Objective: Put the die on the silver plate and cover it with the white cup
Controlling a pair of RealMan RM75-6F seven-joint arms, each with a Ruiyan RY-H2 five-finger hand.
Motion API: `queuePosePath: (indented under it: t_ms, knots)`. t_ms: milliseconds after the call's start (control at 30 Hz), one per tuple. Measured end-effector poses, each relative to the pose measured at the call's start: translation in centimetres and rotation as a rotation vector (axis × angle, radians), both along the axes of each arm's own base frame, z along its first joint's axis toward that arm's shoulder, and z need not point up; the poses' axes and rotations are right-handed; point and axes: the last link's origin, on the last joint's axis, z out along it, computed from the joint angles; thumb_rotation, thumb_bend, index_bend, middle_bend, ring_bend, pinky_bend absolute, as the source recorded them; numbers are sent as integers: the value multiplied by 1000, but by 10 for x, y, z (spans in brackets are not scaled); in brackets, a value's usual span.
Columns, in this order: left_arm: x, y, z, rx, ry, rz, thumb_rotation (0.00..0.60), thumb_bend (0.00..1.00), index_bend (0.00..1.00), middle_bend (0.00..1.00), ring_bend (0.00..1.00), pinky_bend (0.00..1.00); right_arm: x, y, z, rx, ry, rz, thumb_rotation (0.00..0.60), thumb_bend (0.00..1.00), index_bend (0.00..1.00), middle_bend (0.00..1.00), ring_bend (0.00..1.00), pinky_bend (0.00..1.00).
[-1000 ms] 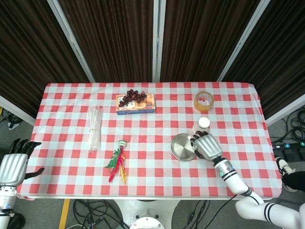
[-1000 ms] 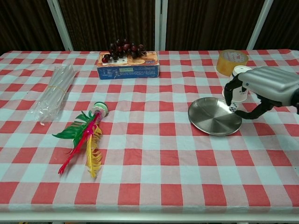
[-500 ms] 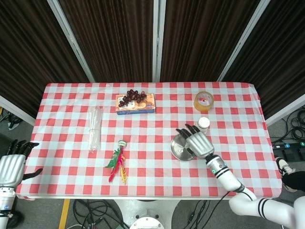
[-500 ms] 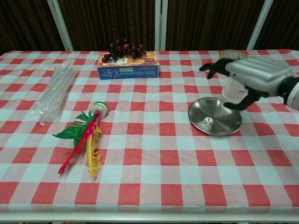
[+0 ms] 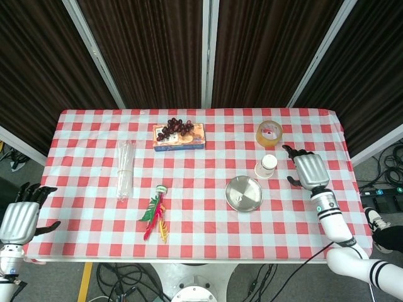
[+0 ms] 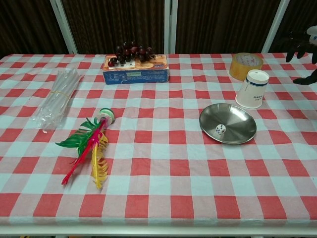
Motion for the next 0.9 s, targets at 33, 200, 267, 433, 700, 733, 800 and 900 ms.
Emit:
queuePosePath:
  t_ms: [33, 200, 267, 433, 700, 733, 800, 900]
  knots:
    - [0, 0, 0, 1, 1, 3, 600, 29, 221, 223, 120, 78, -2, -4, -3, 13, 1, -13, 600, 125, 147, 232, 184, 340]
    - [-2, -3, 3, 5, 9, 23, 600, 29, 222, 223, 120, 78, -2, -26, -23, 50, -25, -42, 600, 125, 147, 210, 154, 293]
    - [-1, -3, 3, 5, 10, 25, 600, 29, 222, 223, 120, 78, 2, -32, -31, 69, -43, -42, 600, 125, 147, 211, 154, 292]
    - [0, -2, 3, 2, 14, 22, 600, 29, 222, 223, 121, 78, 12, -43, -48, 117, -53, -32, 600, 143, 208, 249, 162, 290]
    - [-1, -3, 3, 1, 10, 29, 600, 28, 222, 223, 120, 78, 19, -48, -60, 126, -103, -19, 600, 283, 485, 423, 319, 404]
    - [-1, -3, 3, 0, 10, 29, 600, 28, 222, 223, 120, 78, 20, -48, -60, 121, -110, -11, 600, 289, 530, 452, 349, 428]
    - [-1, -4, 3, 2, 8, 31, 600, 29, 223, 223, 120, 78, 22, -46, -58, 105, -127, 15, 600, 292, 590, 492, 392, 457]
    - [-2, -5, 4, 2, 6, 35, 600, 29, 223, 223, 120, 78, 29, -39, -51, 84, -156, 68, 600, 295, 615, 515, 415, 473]
